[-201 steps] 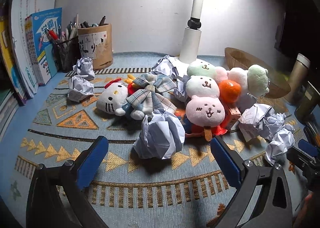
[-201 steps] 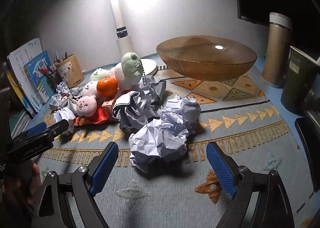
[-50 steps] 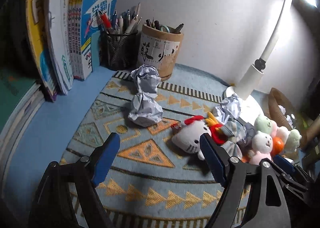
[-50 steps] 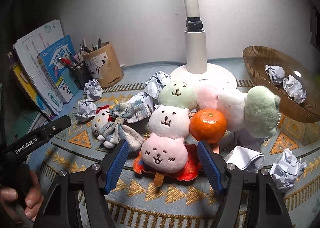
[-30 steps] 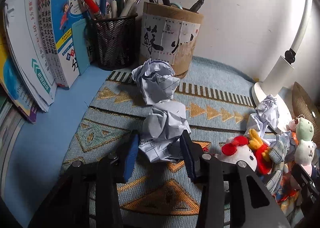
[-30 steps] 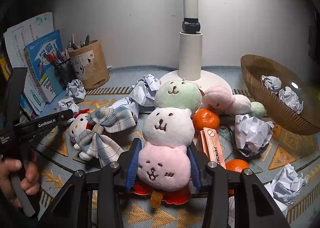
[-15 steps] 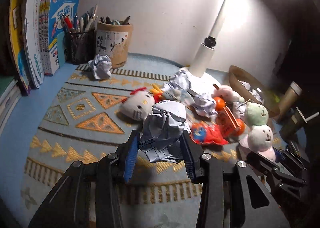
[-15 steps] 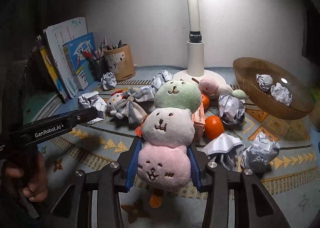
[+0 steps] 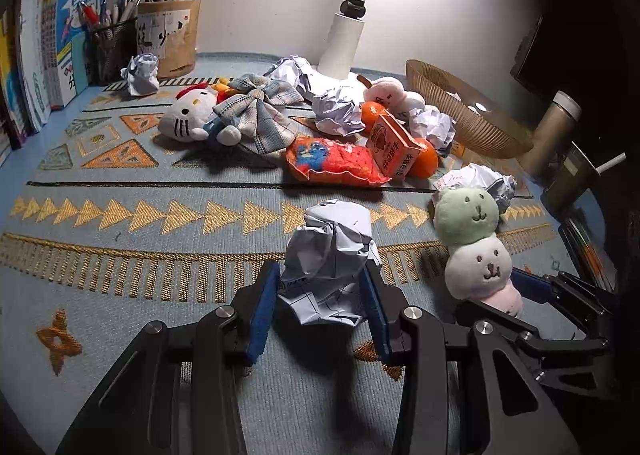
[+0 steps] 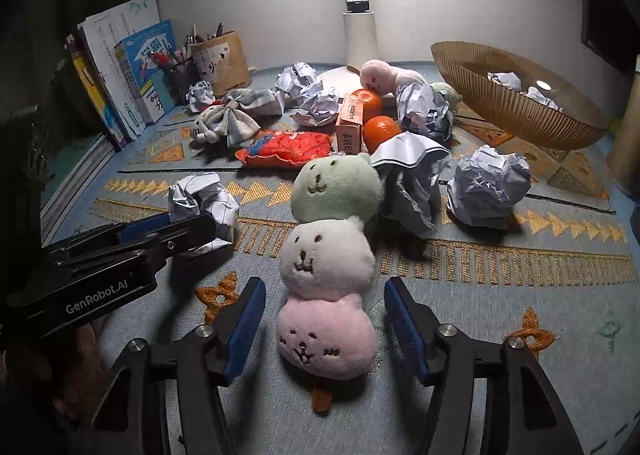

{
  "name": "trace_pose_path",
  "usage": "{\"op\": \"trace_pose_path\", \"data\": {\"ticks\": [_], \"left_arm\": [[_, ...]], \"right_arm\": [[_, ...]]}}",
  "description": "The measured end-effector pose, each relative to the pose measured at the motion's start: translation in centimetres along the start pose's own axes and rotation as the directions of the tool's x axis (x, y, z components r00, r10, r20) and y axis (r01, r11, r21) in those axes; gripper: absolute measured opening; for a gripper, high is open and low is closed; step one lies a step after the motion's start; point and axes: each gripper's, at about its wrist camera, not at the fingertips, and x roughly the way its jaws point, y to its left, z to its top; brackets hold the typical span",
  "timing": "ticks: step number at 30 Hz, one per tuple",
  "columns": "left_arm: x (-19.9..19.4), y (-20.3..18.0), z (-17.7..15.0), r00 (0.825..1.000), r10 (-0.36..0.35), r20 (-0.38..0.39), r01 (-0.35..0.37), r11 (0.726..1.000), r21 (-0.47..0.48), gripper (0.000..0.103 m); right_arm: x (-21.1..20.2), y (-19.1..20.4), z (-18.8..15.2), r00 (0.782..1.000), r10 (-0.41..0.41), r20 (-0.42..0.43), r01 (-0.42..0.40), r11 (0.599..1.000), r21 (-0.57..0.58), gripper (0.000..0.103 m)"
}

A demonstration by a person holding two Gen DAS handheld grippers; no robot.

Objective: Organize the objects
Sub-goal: 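Lift and carry the plush and paper ball toward the amber bowl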

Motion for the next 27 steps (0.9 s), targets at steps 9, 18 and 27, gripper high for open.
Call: {"op": "trace_pose_path", "data": {"ticks": [9,18,27], "left_arm": [[-0.4,-0.2,-0.2,1.000,-0.006,0.018,0.006,1.000,0.020,0.038],[-0.2,-0.2,-0.1,1.000,-0.014,0.006,0.013,1.000,0.020,0.039],[-1.3,-0.8,0.6,1.000,-0.018,0.009,0.018,1.000,0.020,0.039]], "right_arm": [[0.4,1.7,-0.4,0.996,-0.090,-0.001,0.090,0.996,-0.023,0.066],[1.7,2.0,0.4,0.990,-0.136,-0.031,0.134,0.989,-0.064,0.060],[-1.0,1.2,1.3,1.000,0.004,0.027,-0.004,1.000,0.004,0.047]]}}
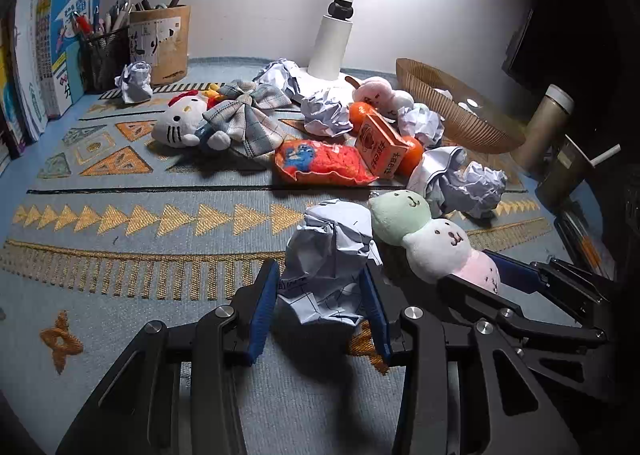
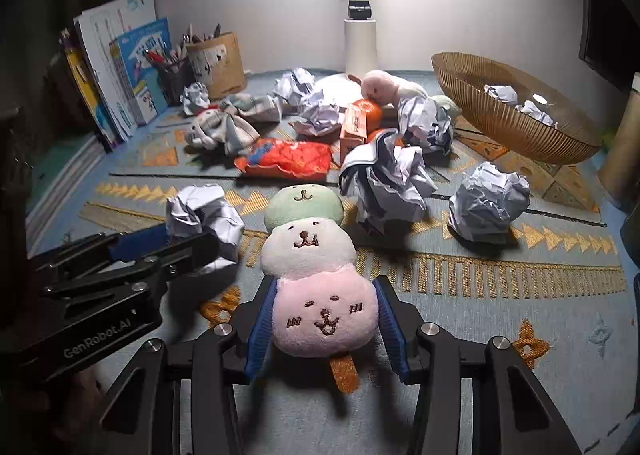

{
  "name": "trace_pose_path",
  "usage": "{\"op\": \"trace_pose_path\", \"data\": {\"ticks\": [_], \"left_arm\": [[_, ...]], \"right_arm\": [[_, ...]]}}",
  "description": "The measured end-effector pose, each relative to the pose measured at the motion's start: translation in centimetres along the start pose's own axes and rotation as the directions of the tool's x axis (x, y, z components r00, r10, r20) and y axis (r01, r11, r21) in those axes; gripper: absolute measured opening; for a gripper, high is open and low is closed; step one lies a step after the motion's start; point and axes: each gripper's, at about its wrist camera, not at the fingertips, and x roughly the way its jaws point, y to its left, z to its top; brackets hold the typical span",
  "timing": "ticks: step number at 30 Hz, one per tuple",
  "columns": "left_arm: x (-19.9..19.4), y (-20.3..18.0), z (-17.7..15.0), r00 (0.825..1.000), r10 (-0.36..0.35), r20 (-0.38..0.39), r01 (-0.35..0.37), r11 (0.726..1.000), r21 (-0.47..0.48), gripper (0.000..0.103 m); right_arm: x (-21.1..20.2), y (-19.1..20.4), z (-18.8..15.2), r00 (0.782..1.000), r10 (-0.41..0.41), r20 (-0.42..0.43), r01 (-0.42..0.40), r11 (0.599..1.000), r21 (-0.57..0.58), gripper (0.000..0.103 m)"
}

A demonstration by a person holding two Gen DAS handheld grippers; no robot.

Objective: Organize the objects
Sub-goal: 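Lift and carry the plush and paper ball toward the amber bowl, then open both grippers to drop the plush and paper ball into the bowl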

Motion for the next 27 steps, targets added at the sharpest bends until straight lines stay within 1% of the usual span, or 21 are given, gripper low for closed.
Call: {"op": "trace_pose_path", "data": {"ticks": [3,5,7,9,11,13,15,18,21,22,23,24,26,27], "left_arm": [[-2.1,-1.0,2.3,0.998,-0.028,0.063,0.027,1.000,0.012,0.039],[-3.1,-2.2,4.4,0.994,-0.043,0.100,0.038,0.998,0.050,0.039],[-3.0,-3.7,6.8,0.991,-0.057,0.117,0.047,0.995,0.088,0.039],[-2.1,-5.3,9.4,0.990,-0.068,0.121,0.054,0.992,0.117,0.039],[-0.4,-7.1,12.1,0.987,-0.100,0.122,0.083,0.987,0.135,0.039],[2.0,-8.7,14.5,0.988,-0.118,0.098,0.104,0.986,0.132,0.039],[4.7,-10.2,16.4,0.985,-0.158,0.072,0.148,0.981,0.123,0.039],[8.3,-12.3,18.3,0.983,-0.176,0.050,0.169,0.978,0.124,0.039],[10.9,-14.5,19.5,0.984,-0.167,0.056,0.157,0.976,0.153,0.041],[11.8,-15.0,19.8,0.983,-0.177,0.045,0.168,0.973,0.157,0.044],[12.7,-15.3,20.0,0.983,-0.183,0.026,0.176,0.972,0.155,0.054],[13.5,-15.6,20.2,0.984,-0.179,0.014,0.175,0.974,0.147,0.063],[14.3,-15.6,20.1,0.985,-0.171,0.004,0.169,0.977,0.129,0.069],[14.5,-15.5,20.0,0.985,-0.171,-0.006,0.171,0.977,0.125,0.069]], "right_arm": [[-2.6,-1.2,1.7,0.997,0.033,0.074,-0.037,0.998,0.047,0.047],[-4.3,-2.6,3.1,0.991,0.015,0.130,-0.026,0.997,0.079,0.047],[-5.7,-4.6,4.8,0.984,-0.006,0.178,-0.015,0.993,0.115,0.047],[-6.4,-7.1,6.8,0.974,-0.064,0.217,0.030,0.987,0.157,0.047],[-6.3,-10.0,8.8,0.964,-0.130,0.232,0.081,0.974,0.211,0.047],[-5.5,-13.0,10.8,0.958,-0.174,0.227,0.110,0.957,0.270,0.047],[-4.3,-15.6,12.4,0.956,-0.208,0.208,0.134,0.937,0.321,0.047],[-2.6,-18.5,14.0,0.952,-0.242,0.189,0.161,0.917,0.364,0.047],[-1.0,-20.7,14.8,0.947,-0.266,0.180,0.176,0.899,0.402,0.049],[-0.4,-21.3,15.0,0.948,-0.269,0.173,0.179,0.895,0.410,0.053],[0.2,-21.9,15.0,0.951,-0.264,0.159,0.179,0.892,0.415,0.063],[0.7,-22.5,14.8,0.955,-0.263,0.136,0.185,0.888,0.421,0.067],[1.1,-23.2,14.2,0.960,-0.260,0.100,0.195,0.882,0.430,0.067],[1.0,-23.4,13.8,0.961,-0.255,0.104,0.188,0.883,0.431,0.067]]}}
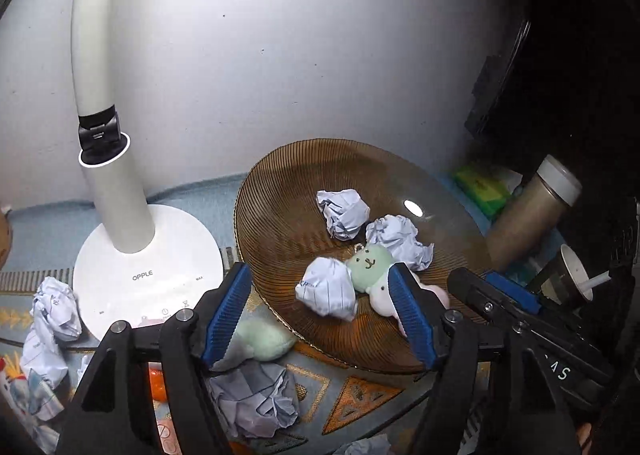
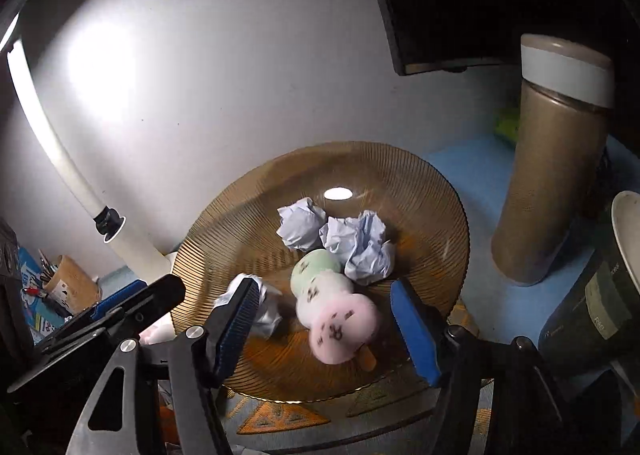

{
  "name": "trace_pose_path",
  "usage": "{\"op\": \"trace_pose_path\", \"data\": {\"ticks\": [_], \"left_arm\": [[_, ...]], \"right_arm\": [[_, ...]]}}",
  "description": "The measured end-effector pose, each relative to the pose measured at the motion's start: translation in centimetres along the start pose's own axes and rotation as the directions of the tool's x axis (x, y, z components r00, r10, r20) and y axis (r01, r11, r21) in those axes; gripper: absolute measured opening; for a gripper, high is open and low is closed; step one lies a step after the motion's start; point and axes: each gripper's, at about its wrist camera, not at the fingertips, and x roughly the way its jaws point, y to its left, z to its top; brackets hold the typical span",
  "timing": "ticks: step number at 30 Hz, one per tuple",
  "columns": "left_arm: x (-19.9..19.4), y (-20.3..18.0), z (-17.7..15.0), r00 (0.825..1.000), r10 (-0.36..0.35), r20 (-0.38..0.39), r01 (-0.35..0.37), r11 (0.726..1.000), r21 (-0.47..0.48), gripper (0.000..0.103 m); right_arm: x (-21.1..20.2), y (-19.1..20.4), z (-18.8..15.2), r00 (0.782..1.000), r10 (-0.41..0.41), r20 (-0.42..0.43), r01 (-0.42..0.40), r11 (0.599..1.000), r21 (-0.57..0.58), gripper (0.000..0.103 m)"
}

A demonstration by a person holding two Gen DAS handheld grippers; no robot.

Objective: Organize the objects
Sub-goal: 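Open both grippers to drop the plush and paper ball into the bowl, then withdraw both grippers toward the remaining paper balls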

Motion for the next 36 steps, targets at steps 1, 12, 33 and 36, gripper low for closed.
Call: {"op": "trace_pose_path", "data": {"ticks": [1,12,33,36], "left_arm": [[-0.1,0.1,-0.2,1.000,-0.006,-0.008,0.006,1.000,-0.004,0.069],[-13.0,2.4,-4.2,0.990,0.025,0.139,-0.021,0.999,-0.033,0.071],[-11.0,4.4,-16.0,0.999,0.017,0.048,-0.013,0.996,-0.087,0.076],[-10.2,4.3,-15.7,0.998,0.026,0.049,-0.021,0.996,-0.087,0.076]], "right_arm": [[-0.4,-0.1,-0.3,1.000,0.002,0.005,-0.002,1.000,-0.001,0.067],[-8.1,4.7,-4.1,0.993,0.106,0.051,-0.100,0.990,-0.099,0.067],[-5.0,6.1,-14.0,0.995,0.080,-0.064,-0.094,0.958,-0.270,0.067],[-4.3,6.1,-13.8,0.993,0.081,-0.081,-0.101,0.957,-0.271,0.067]]}}
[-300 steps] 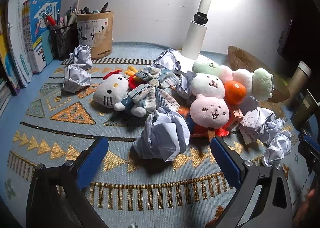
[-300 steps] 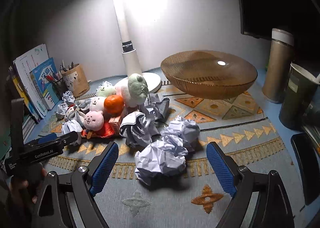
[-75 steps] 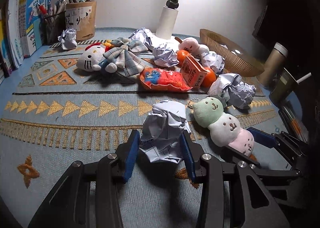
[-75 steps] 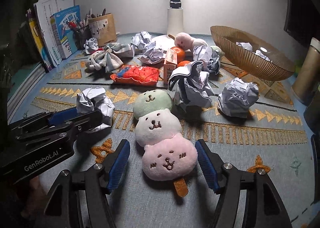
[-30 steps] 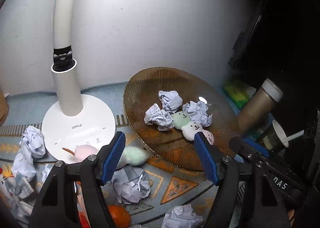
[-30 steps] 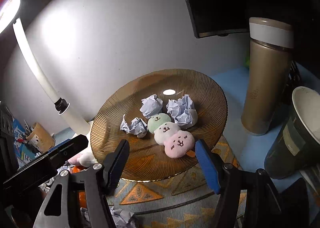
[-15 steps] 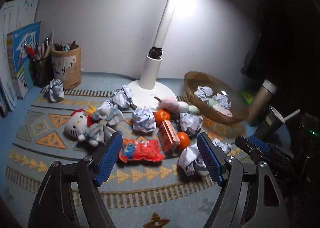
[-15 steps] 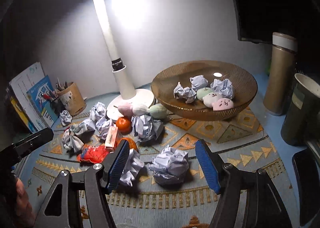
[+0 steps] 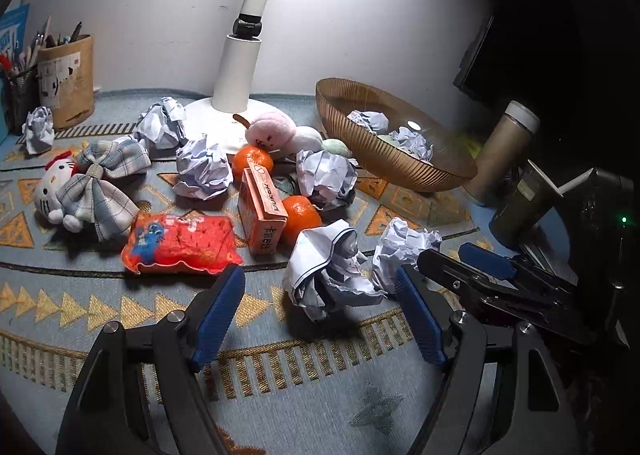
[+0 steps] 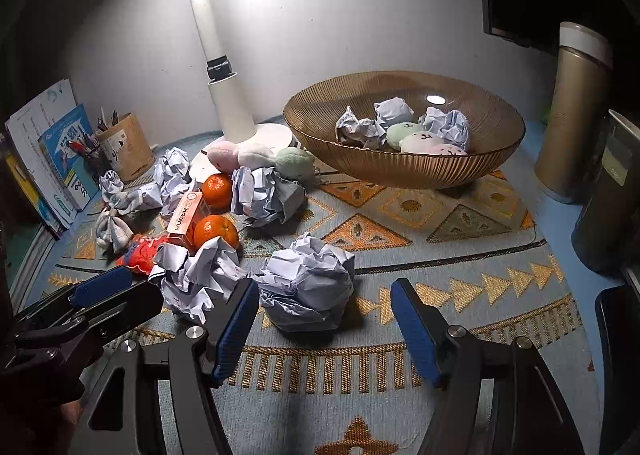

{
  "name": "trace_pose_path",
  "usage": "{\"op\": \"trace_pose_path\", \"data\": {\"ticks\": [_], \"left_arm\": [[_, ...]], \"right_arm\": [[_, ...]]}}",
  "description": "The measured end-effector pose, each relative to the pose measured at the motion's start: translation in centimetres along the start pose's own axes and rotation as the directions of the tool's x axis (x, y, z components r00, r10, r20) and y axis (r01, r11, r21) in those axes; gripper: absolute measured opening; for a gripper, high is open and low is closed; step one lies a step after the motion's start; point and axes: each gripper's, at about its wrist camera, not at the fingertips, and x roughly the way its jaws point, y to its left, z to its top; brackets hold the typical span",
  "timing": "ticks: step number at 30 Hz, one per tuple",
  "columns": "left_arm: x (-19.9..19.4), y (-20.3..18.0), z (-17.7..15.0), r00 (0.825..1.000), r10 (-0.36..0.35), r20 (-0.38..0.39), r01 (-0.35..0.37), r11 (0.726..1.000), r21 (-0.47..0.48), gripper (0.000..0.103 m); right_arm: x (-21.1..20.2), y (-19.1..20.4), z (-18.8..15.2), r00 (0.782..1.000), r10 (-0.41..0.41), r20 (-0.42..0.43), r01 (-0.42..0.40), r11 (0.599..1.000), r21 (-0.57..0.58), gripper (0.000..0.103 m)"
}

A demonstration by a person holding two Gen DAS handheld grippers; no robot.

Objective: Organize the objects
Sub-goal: 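Withdraw both grippers toward the remaining paper balls, then grasp a paper ball with the left gripper while the right grasps another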

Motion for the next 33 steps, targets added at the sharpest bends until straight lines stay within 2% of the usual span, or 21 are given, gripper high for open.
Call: {"op": "trace_pose_path", "data": {"ticks": [4,7,11,13,16,17,23,27,33], "left_arm": [[1.2,0.1,-0.1,1.000,0.010,-0.014,-0.010,1.000,-0.008,0.076],[2.0,0.5,0.0,0.999,0.001,-0.032,-0.001,1.000,-0.028,0.076],[2.9,0.8,0.0,0.998,-0.004,-0.057,0.001,0.999,-0.051,0.073],[3.3,0.7,0.0,0.997,-0.008,-0.071,0.005,0.999,-0.046,0.066],[3.7,0.3,-0.2,0.996,-0.015,-0.088,0.013,1.000,-0.023,0.045],[3.6,0.1,-0.2,0.996,-0.016,-0.083,0.014,1.000,-0.016,0.043],[2.5,-0.5,-0.6,0.999,0.000,-0.032,0.000,1.000,0.022,0.041],[2.2,-1.3,-0.8,1.000,0.014,-0.012,-0.013,0.998,0.063,0.042],[2.3,-0.5,-0.5,1.000,0.010,-0.016,-0.010,1.000,0.024,0.042]], "right_arm": [[1.5,0.4,0.3,0.999,0.025,-0.032,-0.026,1.000,-0.017,0.067],[2.7,0.7,0.2,0.998,0.001,-0.060,-0.003,1.000,-0.031,0.066],[3.0,0.6,0.2,0.998,-0.001,-0.058,0.000,1.000,-0.030,0.055],[2.8,0.6,0.1,0.999,-0.016,-0.045,0.014,0.999,-0.031,0.053],[2.0,0.2,0.1,1.000,-0.016,-0.009,0.016,1.000,-0.014,0.053],[1.7,0.0,0.1,1.000,-0.009,-0.001,0.009,1.000,-0.003,0.053],[0.8,-0.6,0.0,1.000,0.012,0.026,-0.013,0.999,0.039,0.053],[1.1,-0.3,-0.1,1.000,-0.018,0.017,0.017,1.000,0.026,0.053],[1.3,0.8,-0.4,0.997,-0.077,0.027,0.078,0.996,-0.034,0.053]]}}
